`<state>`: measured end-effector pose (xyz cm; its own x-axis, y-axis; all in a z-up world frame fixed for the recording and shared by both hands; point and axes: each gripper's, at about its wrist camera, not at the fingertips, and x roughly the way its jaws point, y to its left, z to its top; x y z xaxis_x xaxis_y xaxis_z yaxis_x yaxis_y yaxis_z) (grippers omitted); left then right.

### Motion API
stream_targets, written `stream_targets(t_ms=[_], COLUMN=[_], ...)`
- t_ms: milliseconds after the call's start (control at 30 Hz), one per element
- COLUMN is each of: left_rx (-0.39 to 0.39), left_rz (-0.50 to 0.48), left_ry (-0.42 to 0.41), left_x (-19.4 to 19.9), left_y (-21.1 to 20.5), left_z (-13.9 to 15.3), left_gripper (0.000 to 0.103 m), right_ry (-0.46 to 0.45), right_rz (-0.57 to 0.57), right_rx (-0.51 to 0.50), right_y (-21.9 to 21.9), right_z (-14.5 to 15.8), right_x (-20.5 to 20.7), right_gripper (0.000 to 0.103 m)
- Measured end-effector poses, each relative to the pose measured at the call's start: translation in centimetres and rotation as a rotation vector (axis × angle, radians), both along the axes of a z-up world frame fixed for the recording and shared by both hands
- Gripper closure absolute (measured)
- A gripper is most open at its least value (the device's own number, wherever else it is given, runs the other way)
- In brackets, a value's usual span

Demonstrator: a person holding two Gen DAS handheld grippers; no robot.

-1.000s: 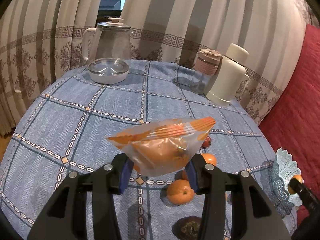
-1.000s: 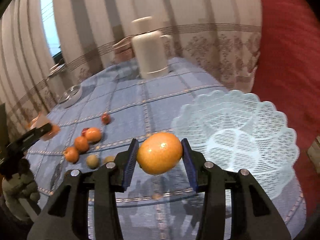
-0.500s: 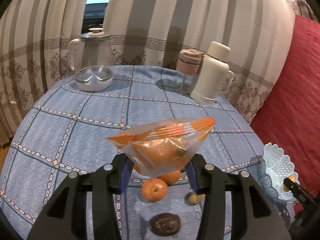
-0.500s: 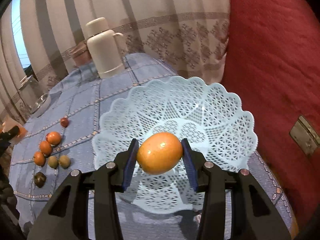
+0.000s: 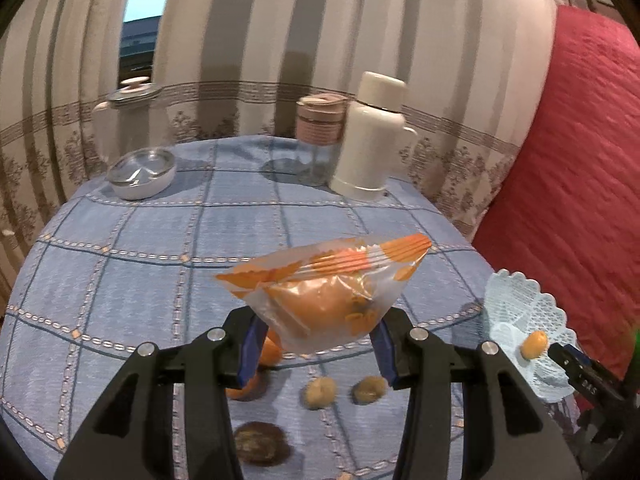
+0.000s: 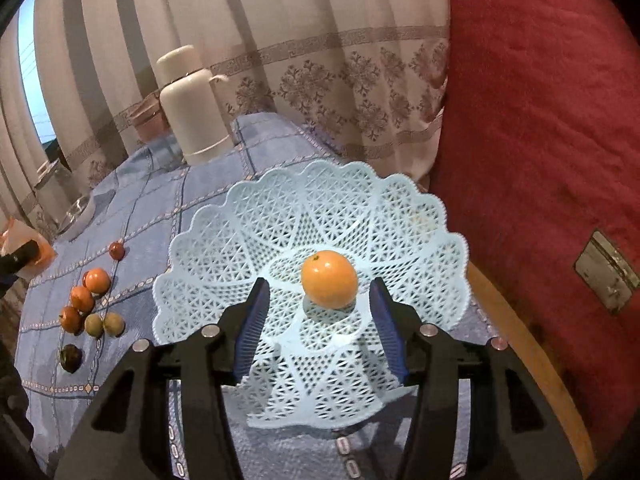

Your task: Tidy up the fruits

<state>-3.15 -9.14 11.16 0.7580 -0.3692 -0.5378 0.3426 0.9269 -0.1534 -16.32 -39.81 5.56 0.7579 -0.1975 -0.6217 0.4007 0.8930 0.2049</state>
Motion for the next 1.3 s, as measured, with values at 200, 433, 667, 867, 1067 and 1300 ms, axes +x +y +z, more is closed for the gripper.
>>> stream_targets(t_ms=[200,433,667,867,1067,1300], left_rx=[0.005,-0.006,0.004,0.030,0.067,0.062], left_rz=[-0.087,-0.228,-0.366,-0.447,-0.495,-0.500], left_ry=[-0.008,0.012,0.039,0.067,0.075,0.073], left_x=[-0.9,-2.2,-3.5,-4.3,-5.2,-5.4], left_y=[-4.0,-9.3,-14.4,-17.8,-19.4,-19.4], left_z=[0.5,0.7,0.4,-0.9,-2.1,-2.4], left_gripper=[0.057,0.057,0.057,0.057,0.052,0.042], right_ry=[-0.060,-0.102,-0.110,-0.104,-0.104,-0.099], right_rz=[-0.059,-0.092,-0.105,-0.111,-0.129,-0.135], right_rx=[-0.057,-0.057,-0.037,-0.031,-0.008,-0.008], right_y=[-1.0,-2.1,-2.9,-3.2,-4.0,-4.0], right_z=[1.5,2.7,2.8,2.6,2.4,2.3], right_x=[-1.4,-2.5,-2.7,-2.7,-2.7,-2.6], right_gripper=[0.040,0.039,0.035,0.034,0.034,0.034])
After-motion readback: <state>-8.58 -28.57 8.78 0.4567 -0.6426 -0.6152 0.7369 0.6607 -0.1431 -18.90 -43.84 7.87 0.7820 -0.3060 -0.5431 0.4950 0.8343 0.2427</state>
